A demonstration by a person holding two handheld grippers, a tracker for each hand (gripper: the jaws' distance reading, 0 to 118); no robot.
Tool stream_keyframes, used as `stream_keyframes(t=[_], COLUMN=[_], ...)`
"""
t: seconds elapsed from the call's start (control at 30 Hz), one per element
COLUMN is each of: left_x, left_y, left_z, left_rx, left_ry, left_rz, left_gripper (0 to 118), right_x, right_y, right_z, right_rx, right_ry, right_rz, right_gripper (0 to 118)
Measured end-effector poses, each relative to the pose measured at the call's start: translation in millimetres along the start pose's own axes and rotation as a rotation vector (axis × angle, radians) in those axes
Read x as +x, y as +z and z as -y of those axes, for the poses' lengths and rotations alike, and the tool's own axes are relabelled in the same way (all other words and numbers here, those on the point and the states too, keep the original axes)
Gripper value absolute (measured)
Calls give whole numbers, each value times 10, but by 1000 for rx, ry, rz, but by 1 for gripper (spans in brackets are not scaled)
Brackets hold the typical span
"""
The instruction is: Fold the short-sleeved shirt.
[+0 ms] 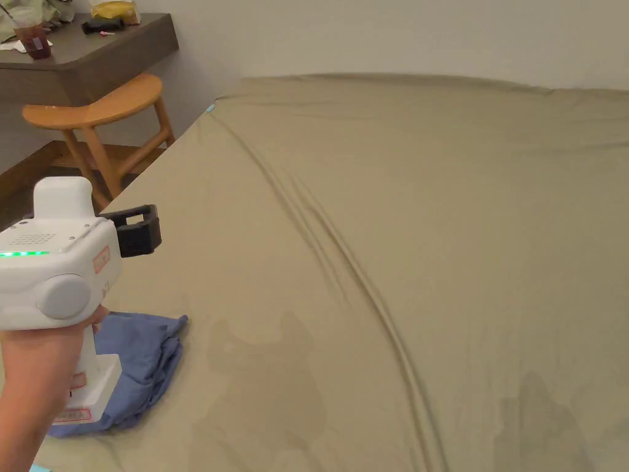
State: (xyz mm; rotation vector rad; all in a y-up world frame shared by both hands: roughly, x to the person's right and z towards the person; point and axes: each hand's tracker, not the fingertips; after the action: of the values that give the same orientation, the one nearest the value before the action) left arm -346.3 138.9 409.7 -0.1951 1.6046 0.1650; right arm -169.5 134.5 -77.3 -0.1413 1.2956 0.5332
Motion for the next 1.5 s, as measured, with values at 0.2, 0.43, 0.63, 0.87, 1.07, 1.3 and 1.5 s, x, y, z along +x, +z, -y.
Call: stream_keyframes(t=[0.2,0.43,0.63,0.87,1.07,1.3,1.5], left_x=[1219,2364,2750,2909,2949,2974,2940], left_y=[1165,1878,2252,2319,2322,2347,2353], left_z=[-478,-426,-315,-239,-252,-210,-171], left_rx=[239,297,303,276,283,331,314], left_ry=[181,80,8,-68,-84,-142,-100], left_rz=[177,315,350,394,397,322,369], left_gripper=[105,5,0,0,0,0,0], right_x=[327,592,615,575,569,598,519], right_y=[490,911,1088,1183,1189,1198,1189], right_z=[-278,-296,-164,-57,-87,-69,-68], right_rx=[201,301,331,334,368,403,399], right_ry=[-30,-83,-110,-96,-79,-91,-86], right_rz=[50,69,136,110,113,92,86], right_gripper=[0,0,0,0,0,0,0])
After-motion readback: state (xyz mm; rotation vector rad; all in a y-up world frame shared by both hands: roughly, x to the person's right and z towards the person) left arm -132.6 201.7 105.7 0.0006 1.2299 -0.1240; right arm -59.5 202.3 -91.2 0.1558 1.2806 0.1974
